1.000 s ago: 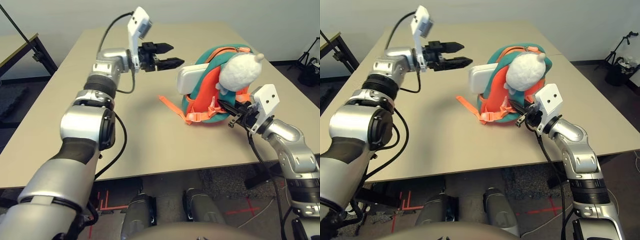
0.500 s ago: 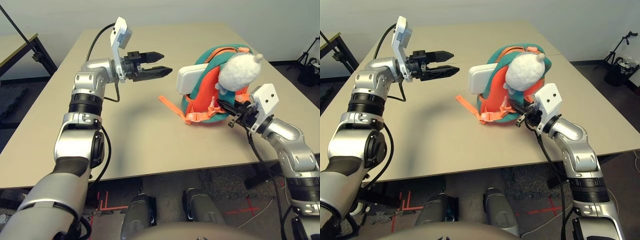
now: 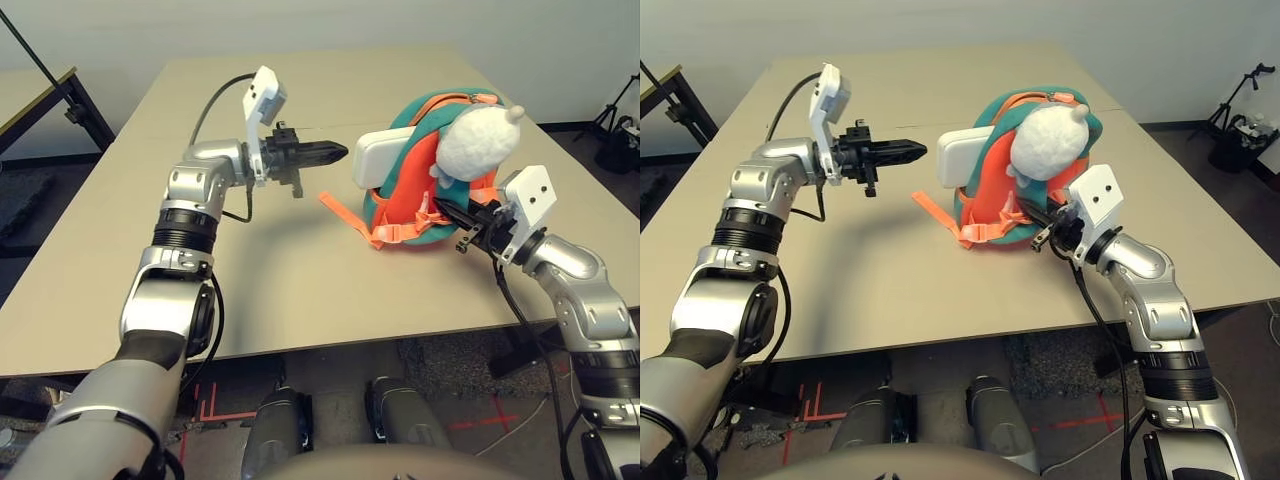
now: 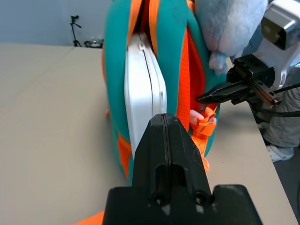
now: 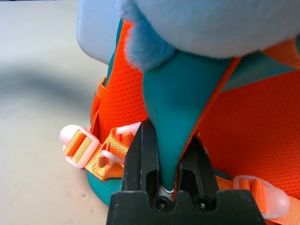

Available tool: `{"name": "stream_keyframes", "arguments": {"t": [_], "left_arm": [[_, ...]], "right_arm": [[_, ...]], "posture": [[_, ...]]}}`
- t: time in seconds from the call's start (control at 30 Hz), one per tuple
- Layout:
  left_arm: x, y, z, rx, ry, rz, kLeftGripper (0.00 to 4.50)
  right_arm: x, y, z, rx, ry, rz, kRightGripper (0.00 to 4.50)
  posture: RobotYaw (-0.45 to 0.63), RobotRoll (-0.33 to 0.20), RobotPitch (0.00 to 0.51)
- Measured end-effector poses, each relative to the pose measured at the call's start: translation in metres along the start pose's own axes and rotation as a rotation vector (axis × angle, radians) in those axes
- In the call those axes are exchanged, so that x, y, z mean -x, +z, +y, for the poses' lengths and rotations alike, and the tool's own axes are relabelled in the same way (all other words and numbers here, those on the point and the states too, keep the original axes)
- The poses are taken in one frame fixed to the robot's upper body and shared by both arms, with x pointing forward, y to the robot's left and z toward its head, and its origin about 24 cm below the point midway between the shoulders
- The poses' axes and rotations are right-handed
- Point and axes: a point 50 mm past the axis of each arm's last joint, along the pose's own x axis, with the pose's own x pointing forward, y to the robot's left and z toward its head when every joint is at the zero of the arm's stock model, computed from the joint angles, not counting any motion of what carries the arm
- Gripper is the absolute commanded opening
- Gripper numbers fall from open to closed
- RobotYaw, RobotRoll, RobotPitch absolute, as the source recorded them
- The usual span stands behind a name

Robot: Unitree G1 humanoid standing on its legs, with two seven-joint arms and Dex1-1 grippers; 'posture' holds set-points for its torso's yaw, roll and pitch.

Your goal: Put the pencil case into the backpack and zip it.

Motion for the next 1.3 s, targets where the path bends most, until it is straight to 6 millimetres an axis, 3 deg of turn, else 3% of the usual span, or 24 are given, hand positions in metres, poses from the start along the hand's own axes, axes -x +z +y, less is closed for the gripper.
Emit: {"name": "stream_keyframes", "arguments": {"t": [0.63, 1.03, 1.3], "left_arm": [[-0.029, 0.008, 0.009, -0.034, 0.015, -0.024, 0.00], [-0.079, 0.008, -0.004, 0.020, -0.021, -0.082, 0.00], [-0.083, 0.008, -0.005, -0.019, -0.007, -0.059, 0.00]], "right_arm": [[0.003, -0.001, 0.000, -0.001, -0.010, 0.002, 0.09], [0.003, 0.000, 0.002, -0.001, -0.008, 0.000, 0.09], [0.004, 0.000, 0.002, 0.002, -0.009, -0.002, 0.09]], "posture": [[-0.28, 0.000, 0.003], [-0.30, 0.000, 0.003], [-0.30, 0.000, 0.004]]}}
